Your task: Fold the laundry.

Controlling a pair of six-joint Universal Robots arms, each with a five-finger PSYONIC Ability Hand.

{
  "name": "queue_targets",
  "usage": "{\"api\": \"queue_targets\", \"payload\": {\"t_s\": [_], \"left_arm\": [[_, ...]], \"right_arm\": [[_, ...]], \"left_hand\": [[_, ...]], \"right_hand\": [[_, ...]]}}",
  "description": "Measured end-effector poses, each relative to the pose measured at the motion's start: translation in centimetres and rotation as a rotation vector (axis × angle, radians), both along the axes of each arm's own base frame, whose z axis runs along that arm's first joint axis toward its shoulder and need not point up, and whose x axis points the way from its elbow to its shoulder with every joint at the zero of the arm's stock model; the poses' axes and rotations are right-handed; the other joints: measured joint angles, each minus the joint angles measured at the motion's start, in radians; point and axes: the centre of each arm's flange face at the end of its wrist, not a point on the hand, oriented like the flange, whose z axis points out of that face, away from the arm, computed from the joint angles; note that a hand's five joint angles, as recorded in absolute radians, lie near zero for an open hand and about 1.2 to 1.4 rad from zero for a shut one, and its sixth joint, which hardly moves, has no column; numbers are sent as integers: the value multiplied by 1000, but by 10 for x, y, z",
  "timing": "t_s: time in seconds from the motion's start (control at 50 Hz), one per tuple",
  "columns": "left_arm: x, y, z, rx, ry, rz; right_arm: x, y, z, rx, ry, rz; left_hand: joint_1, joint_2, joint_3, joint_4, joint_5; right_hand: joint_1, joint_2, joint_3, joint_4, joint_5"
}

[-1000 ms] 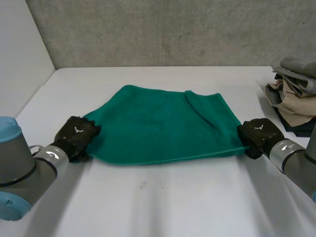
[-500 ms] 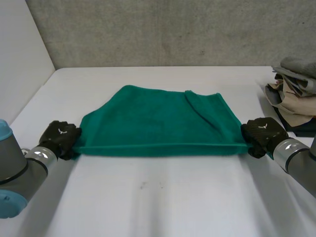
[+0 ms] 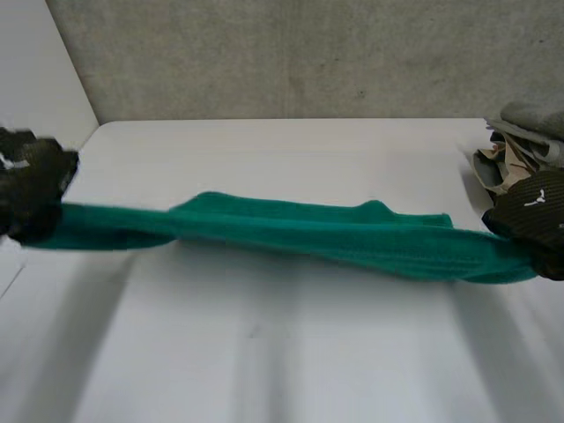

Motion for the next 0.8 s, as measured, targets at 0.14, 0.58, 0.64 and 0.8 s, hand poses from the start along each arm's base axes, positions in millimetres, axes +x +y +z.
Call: {"api": "queue_targets", "payload": {"t_s": [0.14, 0.58, 0.64, 0.8], "left_arm": [[-7, -34, -52, 170, -141, -54], [-52, -195, 104, -904, -20, 115], [-46, -195, 102, -914, 38, 105], [-29, -198, 14, -629, 76, 98]], "right_arm": [[19, -12, -28, 90, 44, 54], [94, -134, 104, -986, -359, -70], [101, -128, 102, -998, -381, -56], [116, -114, 44, -815, -355, -12]], "left_hand": [[0, 0, 0, 0, 0], [0, 1, 1, 1, 0], [0, 1, 1, 1, 0], [0, 1, 1, 1, 0]], "right_hand": [[0, 0, 0, 0, 0], [0, 0, 0, 0, 0], [0, 0, 0, 0, 0], [0, 0, 0, 0, 0]]}}
